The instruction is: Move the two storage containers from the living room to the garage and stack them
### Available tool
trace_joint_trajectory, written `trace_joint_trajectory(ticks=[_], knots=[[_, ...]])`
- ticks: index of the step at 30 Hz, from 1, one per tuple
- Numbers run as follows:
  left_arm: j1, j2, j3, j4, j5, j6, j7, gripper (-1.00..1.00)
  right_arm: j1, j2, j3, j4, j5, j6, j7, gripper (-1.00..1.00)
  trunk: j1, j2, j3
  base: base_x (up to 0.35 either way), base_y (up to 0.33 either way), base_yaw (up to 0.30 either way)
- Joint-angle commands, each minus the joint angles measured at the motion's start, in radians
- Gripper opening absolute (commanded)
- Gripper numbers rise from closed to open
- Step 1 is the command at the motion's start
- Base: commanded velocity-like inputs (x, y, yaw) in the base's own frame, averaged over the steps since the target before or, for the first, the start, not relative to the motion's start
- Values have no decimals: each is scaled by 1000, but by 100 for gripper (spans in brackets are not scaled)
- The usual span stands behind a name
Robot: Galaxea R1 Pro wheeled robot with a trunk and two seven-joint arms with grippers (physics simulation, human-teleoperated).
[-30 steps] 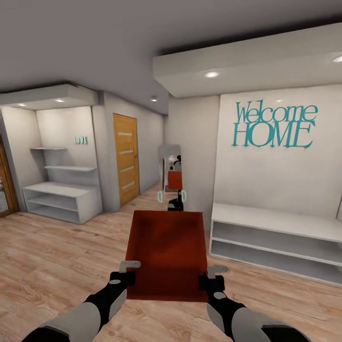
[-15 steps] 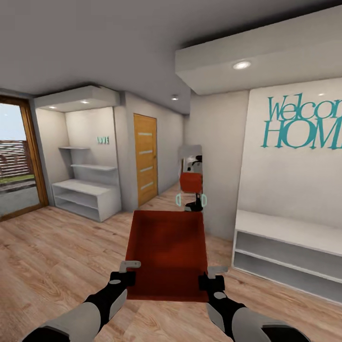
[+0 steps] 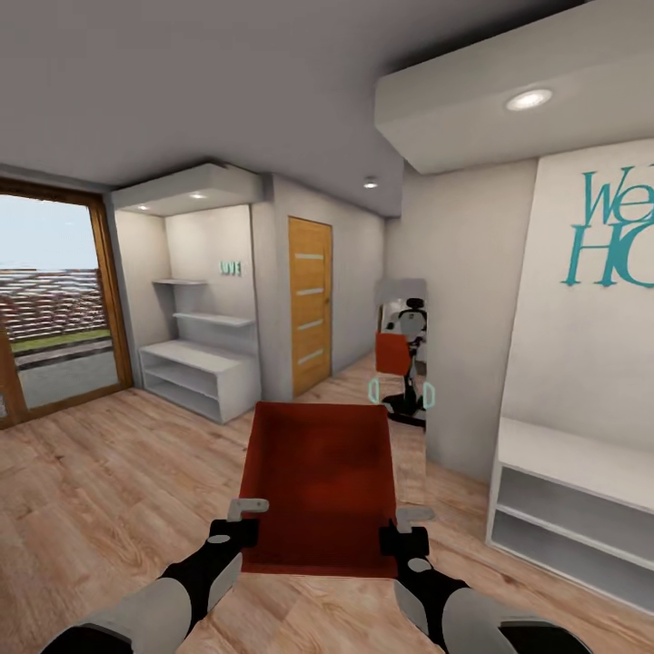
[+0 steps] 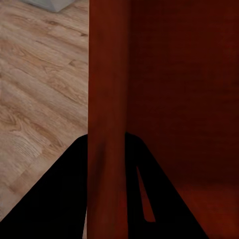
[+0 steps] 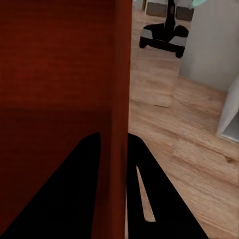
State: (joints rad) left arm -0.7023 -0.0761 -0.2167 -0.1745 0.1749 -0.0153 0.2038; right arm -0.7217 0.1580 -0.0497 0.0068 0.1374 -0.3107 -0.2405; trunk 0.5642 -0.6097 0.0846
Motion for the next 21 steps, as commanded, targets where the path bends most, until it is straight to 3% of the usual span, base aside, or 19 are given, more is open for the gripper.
trace_joint_trajectory(ticks=[1, 21], knots=[[0, 4, 19, 4, 14, -2, 25, -100, -1, -5, -18, -2, 5, -27, -19, -100, 1, 0, 0, 322, 0, 19], [0, 4, 19, 4, 14, -2, 25, -100, -1, -3, -18, -2, 5, -27, -19, -100, 1, 0, 0, 322, 0, 2]])
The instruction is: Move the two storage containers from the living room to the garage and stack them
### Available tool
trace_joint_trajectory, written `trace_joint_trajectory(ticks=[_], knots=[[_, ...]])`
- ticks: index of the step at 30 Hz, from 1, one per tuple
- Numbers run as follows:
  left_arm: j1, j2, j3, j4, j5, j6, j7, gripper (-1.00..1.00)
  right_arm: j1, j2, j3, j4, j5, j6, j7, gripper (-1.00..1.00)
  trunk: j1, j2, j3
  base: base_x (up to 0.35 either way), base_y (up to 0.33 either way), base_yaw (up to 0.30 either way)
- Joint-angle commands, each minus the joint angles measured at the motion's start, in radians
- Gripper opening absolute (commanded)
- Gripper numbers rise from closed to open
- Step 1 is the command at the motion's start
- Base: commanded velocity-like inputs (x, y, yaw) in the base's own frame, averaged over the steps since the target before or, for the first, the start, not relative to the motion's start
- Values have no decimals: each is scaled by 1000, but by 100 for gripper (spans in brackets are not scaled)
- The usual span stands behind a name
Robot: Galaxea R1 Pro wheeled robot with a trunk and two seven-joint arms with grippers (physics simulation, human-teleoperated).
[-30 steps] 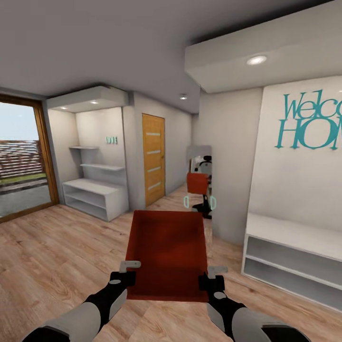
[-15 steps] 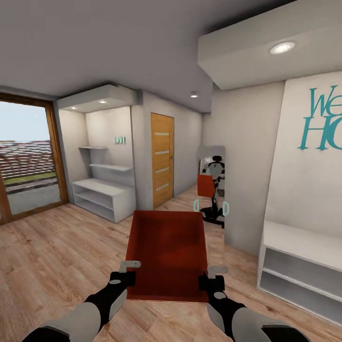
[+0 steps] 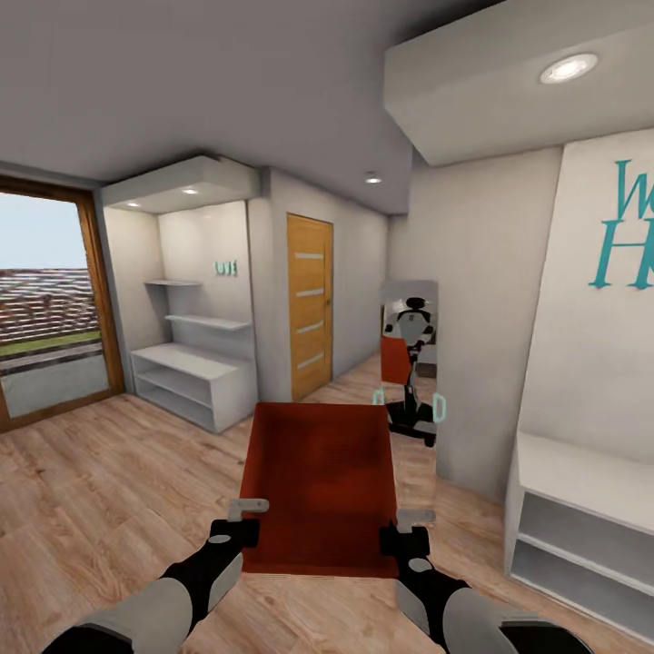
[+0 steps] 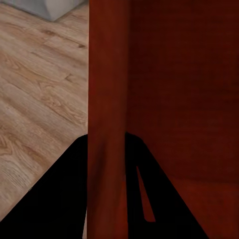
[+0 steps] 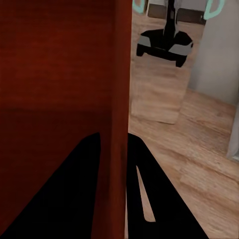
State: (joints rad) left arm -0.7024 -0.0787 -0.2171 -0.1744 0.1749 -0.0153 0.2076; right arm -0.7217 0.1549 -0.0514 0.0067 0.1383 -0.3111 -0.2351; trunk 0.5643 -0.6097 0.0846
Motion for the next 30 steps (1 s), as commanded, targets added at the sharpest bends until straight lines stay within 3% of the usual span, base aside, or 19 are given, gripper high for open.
trace_joint_trajectory(ticks=[1, 8, 30], knots=[[0, 7, 19, 4, 14, -2, 21, -100, -1, 0, -16, -2, 4, -27, -24, -100, 1, 0, 0, 322, 0, 0], [0, 7, 19, 4, 14, -2, 21, -100, -1, 0, -16, -2, 4, -26, -24, -100, 1, 0, 0, 322, 0, 86], [0, 7, 19, 4, 14, -2, 21, -100, -1, 0, -16, -2, 4, -27, -24, -100, 1, 0, 0, 322, 0, 268]])
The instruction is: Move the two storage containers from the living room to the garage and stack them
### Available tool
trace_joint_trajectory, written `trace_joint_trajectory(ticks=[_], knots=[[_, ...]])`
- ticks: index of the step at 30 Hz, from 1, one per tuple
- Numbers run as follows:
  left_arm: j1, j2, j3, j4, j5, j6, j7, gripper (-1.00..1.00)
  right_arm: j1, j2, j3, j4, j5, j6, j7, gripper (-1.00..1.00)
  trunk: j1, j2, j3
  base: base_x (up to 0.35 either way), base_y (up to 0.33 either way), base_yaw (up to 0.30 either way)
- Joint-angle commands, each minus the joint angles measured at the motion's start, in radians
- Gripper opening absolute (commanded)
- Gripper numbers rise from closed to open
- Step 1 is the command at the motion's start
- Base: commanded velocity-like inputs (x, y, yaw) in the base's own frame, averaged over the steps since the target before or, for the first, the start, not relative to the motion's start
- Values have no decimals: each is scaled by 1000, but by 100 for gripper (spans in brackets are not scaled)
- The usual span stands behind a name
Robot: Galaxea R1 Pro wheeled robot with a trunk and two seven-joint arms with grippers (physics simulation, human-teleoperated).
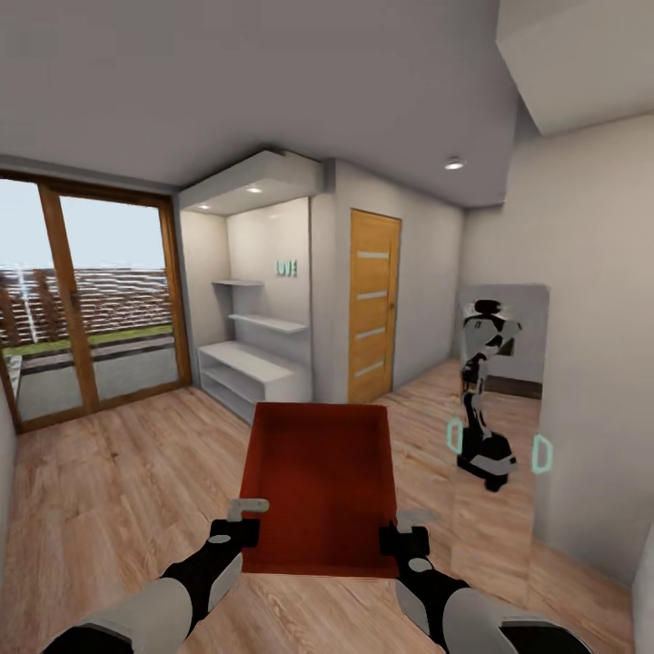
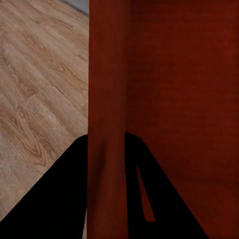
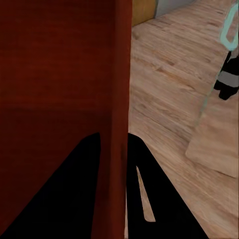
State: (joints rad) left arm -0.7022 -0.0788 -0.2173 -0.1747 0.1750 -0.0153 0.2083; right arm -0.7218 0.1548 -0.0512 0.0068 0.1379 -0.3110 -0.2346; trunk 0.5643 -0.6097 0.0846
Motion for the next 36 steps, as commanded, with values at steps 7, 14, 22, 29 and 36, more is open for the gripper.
trace_joint_trajectory(ticks=[7, 14, 22, 29, 36], knots=[[0, 7, 19, 4, 14, -2, 20, -100, -1, 0, -16, -2, 5, -27, -25, -100, 1, 0, 0, 322, 0, 264], [0, 8, 19, 4, 14, -2, 20, -100, -1, 0, -16, -2, 5, -28, -25, -100, 1, 0, 0, 322, 0, 57], [0, 8, 19, 4, 14, -2, 20, -100, -1, 0, -16, -2, 5, -27, -25, -100, 1, 0, 0, 322, 0, 2], [0, 8, 19, 4, 14, -2, 20, -100, -1, 0, -16, -2, 5, -27, -25, -100, 1, 0, 0, 322, 0, 0], [0, 8, 19, 4, 14, -2, 20, -100, -1, 0, -16, -2, 5, -27, -25, -100, 1, 0, 0, 322, 0, 0]])
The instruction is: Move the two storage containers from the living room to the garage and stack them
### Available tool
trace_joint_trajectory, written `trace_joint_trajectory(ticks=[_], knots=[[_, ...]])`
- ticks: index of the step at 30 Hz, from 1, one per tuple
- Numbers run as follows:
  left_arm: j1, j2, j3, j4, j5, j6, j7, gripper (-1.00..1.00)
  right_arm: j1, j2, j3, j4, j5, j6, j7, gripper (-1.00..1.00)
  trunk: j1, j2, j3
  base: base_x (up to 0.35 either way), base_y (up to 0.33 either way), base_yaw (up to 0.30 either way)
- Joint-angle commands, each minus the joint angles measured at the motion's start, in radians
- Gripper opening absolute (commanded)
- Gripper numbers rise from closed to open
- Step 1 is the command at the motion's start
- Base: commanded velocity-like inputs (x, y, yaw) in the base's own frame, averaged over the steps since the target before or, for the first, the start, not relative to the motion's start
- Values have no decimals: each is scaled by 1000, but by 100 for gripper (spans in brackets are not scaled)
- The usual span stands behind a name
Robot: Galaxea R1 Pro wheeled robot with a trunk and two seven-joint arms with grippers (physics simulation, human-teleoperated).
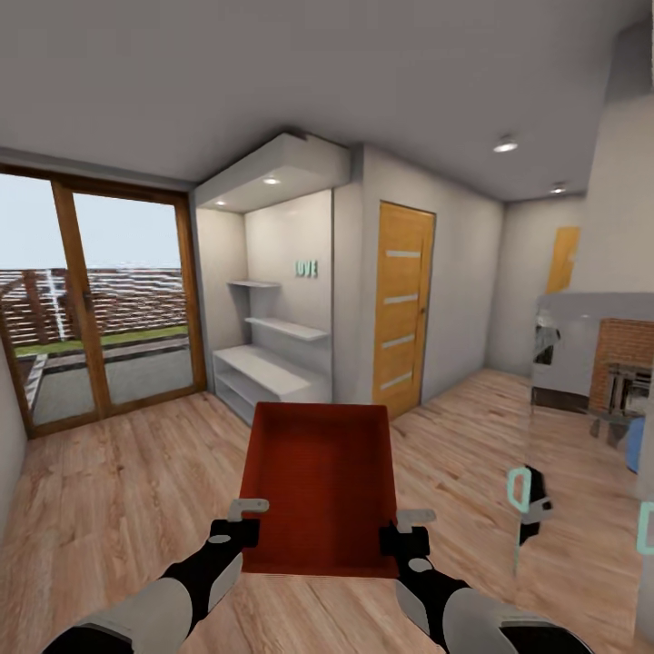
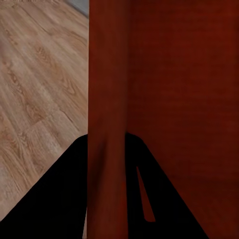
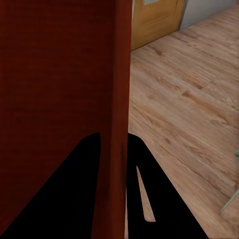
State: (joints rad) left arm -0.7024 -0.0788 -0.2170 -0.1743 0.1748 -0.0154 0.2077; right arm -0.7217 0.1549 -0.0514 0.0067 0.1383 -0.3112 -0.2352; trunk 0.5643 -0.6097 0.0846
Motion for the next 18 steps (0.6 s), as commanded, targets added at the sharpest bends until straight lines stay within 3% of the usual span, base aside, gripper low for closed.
trace_joint_trajectory(ticks=[1, 18], knots=[[0, 8, 19, 4, 14, -2, 21, -100, -1, 0, -16, -2, 4, -26, -24, -100, 1, 0, 0, 322, 0, 0], [0, 8, 19, 4, 14, -2, 21, -100, -1, 0, -16, -2, 3, -27, -24, -100, 1, 0, 0, 322, 0, 0]])
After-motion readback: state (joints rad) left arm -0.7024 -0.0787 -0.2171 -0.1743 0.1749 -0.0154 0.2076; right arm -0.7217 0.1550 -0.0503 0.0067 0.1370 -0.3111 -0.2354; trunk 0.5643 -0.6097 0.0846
